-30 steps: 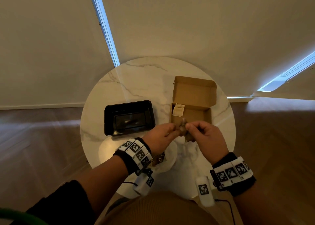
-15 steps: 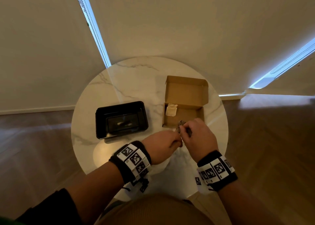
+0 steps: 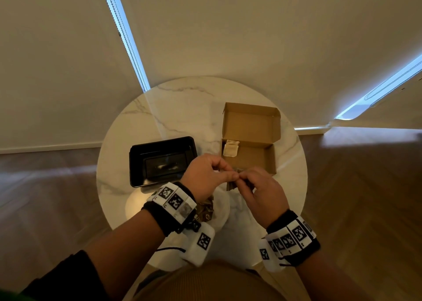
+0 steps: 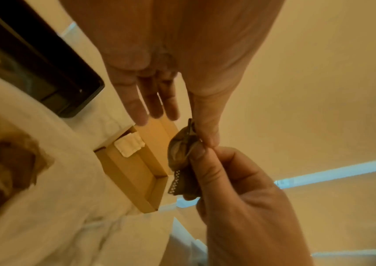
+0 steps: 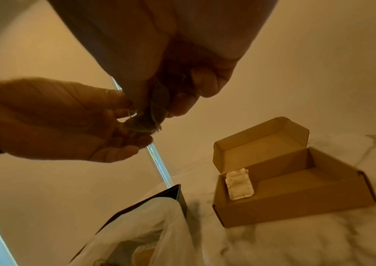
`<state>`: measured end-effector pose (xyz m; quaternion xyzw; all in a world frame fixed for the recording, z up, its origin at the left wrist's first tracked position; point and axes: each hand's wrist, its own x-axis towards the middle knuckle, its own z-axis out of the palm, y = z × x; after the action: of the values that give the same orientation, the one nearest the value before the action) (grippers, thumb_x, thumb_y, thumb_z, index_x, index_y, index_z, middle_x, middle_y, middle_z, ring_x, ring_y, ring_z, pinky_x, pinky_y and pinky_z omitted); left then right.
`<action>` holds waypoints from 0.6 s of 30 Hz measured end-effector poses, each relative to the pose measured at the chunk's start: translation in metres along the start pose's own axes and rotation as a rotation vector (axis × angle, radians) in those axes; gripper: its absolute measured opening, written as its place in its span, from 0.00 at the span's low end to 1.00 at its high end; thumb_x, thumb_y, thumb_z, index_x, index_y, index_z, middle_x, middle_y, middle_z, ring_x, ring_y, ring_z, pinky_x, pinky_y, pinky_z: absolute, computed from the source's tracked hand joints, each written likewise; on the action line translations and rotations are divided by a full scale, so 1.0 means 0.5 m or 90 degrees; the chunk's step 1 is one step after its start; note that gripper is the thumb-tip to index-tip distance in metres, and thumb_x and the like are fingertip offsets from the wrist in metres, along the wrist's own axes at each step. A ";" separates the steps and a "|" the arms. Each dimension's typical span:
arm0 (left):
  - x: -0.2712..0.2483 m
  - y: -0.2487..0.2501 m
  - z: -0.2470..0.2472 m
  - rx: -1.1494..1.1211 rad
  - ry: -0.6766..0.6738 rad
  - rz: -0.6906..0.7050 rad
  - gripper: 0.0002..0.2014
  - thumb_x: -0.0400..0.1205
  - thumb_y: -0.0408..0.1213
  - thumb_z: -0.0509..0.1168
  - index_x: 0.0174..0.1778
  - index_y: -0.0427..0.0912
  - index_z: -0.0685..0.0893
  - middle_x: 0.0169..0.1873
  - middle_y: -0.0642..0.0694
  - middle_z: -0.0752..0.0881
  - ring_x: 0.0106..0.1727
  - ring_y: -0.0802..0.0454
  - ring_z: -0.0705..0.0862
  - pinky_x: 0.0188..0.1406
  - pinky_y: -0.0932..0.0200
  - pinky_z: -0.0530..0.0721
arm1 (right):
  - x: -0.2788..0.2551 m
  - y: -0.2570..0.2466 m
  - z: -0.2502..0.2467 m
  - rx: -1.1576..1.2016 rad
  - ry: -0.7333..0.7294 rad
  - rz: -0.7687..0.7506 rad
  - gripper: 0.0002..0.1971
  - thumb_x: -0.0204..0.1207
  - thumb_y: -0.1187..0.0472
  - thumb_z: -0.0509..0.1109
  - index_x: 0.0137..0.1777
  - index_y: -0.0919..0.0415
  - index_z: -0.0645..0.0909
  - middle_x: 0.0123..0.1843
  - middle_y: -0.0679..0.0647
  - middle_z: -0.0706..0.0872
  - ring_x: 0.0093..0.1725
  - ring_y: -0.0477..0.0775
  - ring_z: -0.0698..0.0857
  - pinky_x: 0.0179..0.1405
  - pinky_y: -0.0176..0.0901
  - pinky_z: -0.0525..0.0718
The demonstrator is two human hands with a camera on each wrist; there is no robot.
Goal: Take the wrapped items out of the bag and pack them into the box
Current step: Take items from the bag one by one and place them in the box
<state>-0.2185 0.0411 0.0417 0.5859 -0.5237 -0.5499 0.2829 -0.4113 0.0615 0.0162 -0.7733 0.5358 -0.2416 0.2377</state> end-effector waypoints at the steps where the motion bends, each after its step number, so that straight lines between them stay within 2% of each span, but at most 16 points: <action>1: 0.002 -0.002 -0.001 -0.029 -0.015 -0.021 0.07 0.75 0.44 0.82 0.42 0.46 0.93 0.39 0.50 0.94 0.43 0.51 0.91 0.53 0.51 0.90 | -0.001 -0.001 0.000 0.007 0.006 -0.009 0.09 0.85 0.49 0.68 0.50 0.52 0.87 0.45 0.41 0.83 0.43 0.41 0.80 0.41 0.39 0.83; 3: 0.006 -0.004 -0.003 -0.089 -0.037 -0.066 0.10 0.76 0.40 0.82 0.46 0.39 0.92 0.40 0.44 0.93 0.42 0.53 0.90 0.52 0.50 0.91 | -0.002 -0.003 0.000 0.015 0.009 -0.024 0.09 0.85 0.50 0.68 0.51 0.53 0.87 0.46 0.42 0.84 0.43 0.42 0.81 0.41 0.39 0.84; 6: 0.007 -0.002 -0.002 -0.139 -0.029 -0.076 0.13 0.77 0.36 0.81 0.48 0.32 0.89 0.44 0.35 0.93 0.45 0.43 0.92 0.54 0.47 0.93 | -0.004 -0.007 0.000 0.036 0.007 -0.023 0.07 0.85 0.53 0.69 0.54 0.52 0.88 0.48 0.42 0.85 0.46 0.40 0.82 0.44 0.34 0.83; 8: 0.008 -0.002 -0.001 -0.142 -0.004 -0.065 0.11 0.77 0.35 0.81 0.47 0.32 0.89 0.42 0.37 0.94 0.44 0.43 0.93 0.51 0.49 0.94 | -0.005 -0.004 -0.001 0.041 0.015 -0.002 0.06 0.84 0.56 0.71 0.56 0.51 0.88 0.49 0.41 0.86 0.48 0.37 0.83 0.48 0.28 0.82; 10: 0.018 -0.009 -0.004 -0.148 0.036 -0.065 0.10 0.76 0.34 0.81 0.46 0.35 0.89 0.38 0.42 0.94 0.39 0.48 0.92 0.47 0.54 0.94 | -0.007 0.002 -0.005 0.048 0.034 0.042 0.06 0.84 0.57 0.72 0.57 0.48 0.88 0.50 0.38 0.86 0.51 0.34 0.83 0.51 0.25 0.81; 12: 0.031 -0.018 -0.010 -0.138 0.086 -0.067 0.09 0.76 0.34 0.82 0.45 0.37 0.88 0.37 0.44 0.93 0.37 0.52 0.91 0.44 0.57 0.93 | -0.007 0.009 -0.012 0.086 0.065 0.090 0.07 0.83 0.59 0.73 0.56 0.45 0.87 0.51 0.36 0.86 0.52 0.35 0.85 0.52 0.28 0.84; 15: 0.056 -0.033 -0.014 -0.124 0.109 -0.076 0.10 0.76 0.32 0.81 0.46 0.35 0.87 0.33 0.46 0.91 0.33 0.56 0.89 0.38 0.63 0.90 | -0.002 0.009 -0.024 0.241 0.099 0.158 0.10 0.81 0.63 0.75 0.55 0.45 0.84 0.48 0.38 0.88 0.49 0.43 0.89 0.48 0.39 0.89; 18: 0.086 -0.039 -0.001 -0.126 0.085 -0.094 0.11 0.76 0.32 0.81 0.47 0.37 0.85 0.34 0.44 0.88 0.35 0.49 0.85 0.36 0.59 0.86 | 0.016 0.004 -0.028 0.427 0.073 0.207 0.20 0.79 0.67 0.77 0.65 0.46 0.79 0.47 0.52 0.91 0.46 0.54 0.91 0.48 0.49 0.91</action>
<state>-0.2188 0.0071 0.0091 0.6273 -0.4023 -0.5780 0.3325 -0.4192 0.0518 0.0267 -0.5422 0.5551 -0.4060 0.4827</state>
